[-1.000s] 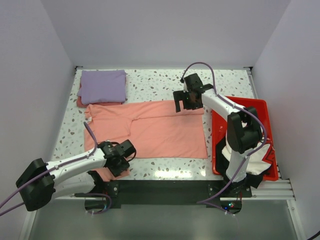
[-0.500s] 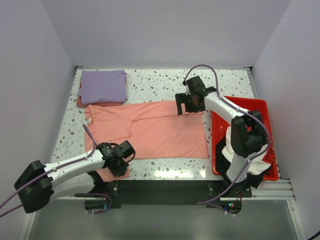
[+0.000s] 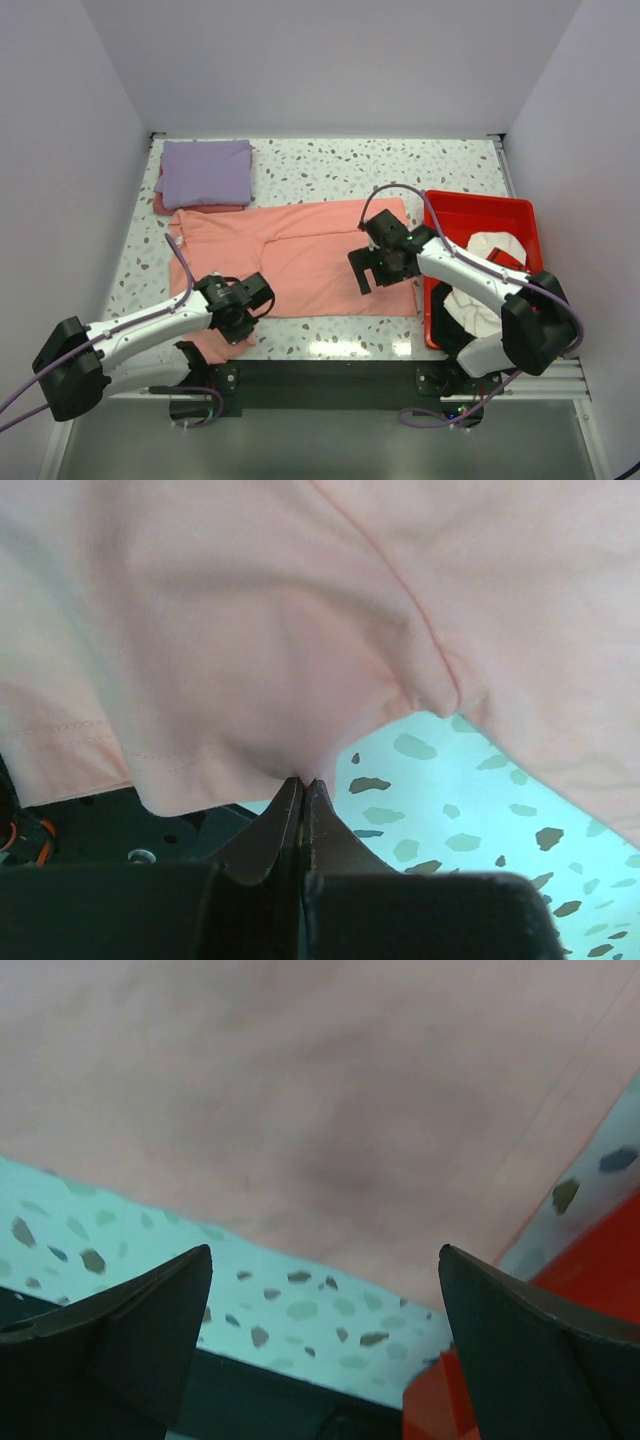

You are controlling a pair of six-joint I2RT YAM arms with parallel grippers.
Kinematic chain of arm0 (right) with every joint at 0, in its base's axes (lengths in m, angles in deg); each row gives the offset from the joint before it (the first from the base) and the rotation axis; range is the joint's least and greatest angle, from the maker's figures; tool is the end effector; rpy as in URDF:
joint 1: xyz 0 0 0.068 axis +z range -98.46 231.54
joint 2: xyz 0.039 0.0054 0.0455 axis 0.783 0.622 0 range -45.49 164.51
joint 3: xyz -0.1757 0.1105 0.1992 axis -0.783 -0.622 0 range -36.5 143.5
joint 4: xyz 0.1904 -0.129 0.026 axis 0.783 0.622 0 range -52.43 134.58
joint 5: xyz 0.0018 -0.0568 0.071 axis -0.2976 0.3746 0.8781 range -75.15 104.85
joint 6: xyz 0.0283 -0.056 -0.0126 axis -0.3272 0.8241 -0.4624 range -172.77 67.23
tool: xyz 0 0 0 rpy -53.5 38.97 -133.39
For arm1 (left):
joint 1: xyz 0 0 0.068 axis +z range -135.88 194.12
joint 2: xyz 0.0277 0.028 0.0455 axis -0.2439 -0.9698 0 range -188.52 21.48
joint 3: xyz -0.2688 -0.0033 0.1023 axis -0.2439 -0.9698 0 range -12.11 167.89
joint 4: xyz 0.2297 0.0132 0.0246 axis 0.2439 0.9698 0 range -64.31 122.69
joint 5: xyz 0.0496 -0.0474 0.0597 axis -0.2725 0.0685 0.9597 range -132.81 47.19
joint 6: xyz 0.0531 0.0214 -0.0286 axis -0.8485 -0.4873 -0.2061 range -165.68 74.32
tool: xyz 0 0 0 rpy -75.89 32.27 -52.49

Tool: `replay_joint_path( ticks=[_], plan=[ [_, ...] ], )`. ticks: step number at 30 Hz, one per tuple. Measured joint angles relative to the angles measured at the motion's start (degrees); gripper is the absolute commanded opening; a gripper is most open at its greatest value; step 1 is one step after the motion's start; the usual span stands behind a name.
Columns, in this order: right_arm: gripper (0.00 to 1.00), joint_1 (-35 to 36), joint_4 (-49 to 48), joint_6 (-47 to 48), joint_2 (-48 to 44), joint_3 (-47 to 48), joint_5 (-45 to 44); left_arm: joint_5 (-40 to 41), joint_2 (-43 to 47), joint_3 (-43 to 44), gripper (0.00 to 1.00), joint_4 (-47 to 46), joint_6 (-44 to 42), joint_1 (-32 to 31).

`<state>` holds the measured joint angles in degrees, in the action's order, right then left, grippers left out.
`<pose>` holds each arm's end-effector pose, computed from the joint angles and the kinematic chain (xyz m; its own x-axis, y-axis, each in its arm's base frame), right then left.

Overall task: Fold and stack the t-shirts
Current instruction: Fold the tshirt

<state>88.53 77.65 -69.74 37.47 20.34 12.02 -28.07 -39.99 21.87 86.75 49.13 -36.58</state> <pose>0.2036 0.1503 0.2379 -0.8697 -0.2903 -0.3992 -0.3463 0.9352 0.0744 0.0771 -0.0741 0.1920 -0.6886 -0.6802 -0.2513 -0.6934 0.7191 -0.0465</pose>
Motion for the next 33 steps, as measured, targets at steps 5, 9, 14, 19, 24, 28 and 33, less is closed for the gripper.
replay_joint_path(
  ticks=[5,9,14,19,24,28,33],
  plan=[
    [0.98,1.5,4.6,-2.8,-2.2,-6.6,0.8,2.0,0.2,1.6,0.00,0.9,-0.1,0.0],
    [0.93,1.7,5.8,-5.1,-3.1,-8.8,-0.2,2.8,0.2,1.6,0.00,1.4,-0.9,0.0],
    [0.86,1.7,5.8,-5.1,-1.8,-9.0,-1.0,3.7,1.3,1.6,0.00,2.0,-1.1,0.3],
    [0.80,1.7,5.3,-4.6,-0.6,-10.2,-0.5,4.6,3.1,1.6,0.00,3.0,-1.1,0.4],
    [0.77,1.7,4.0,-3.7,1.1,-10.9,1.0,5.4,3.2,1.6,0.00,3.1,-1.0,0.4],
    [0.71,1.7,3.4,-3.6,2.9,-11.4,1.4,5.9,2.4,1.6,0.00,3.3,-1.0,0.4],
    [0.55,1.7,3.5,-3.7,3.0,-11.4,0.7,6.8,2.4,1.6,0.00,3.4,-1.0,0.8]
  ],
)
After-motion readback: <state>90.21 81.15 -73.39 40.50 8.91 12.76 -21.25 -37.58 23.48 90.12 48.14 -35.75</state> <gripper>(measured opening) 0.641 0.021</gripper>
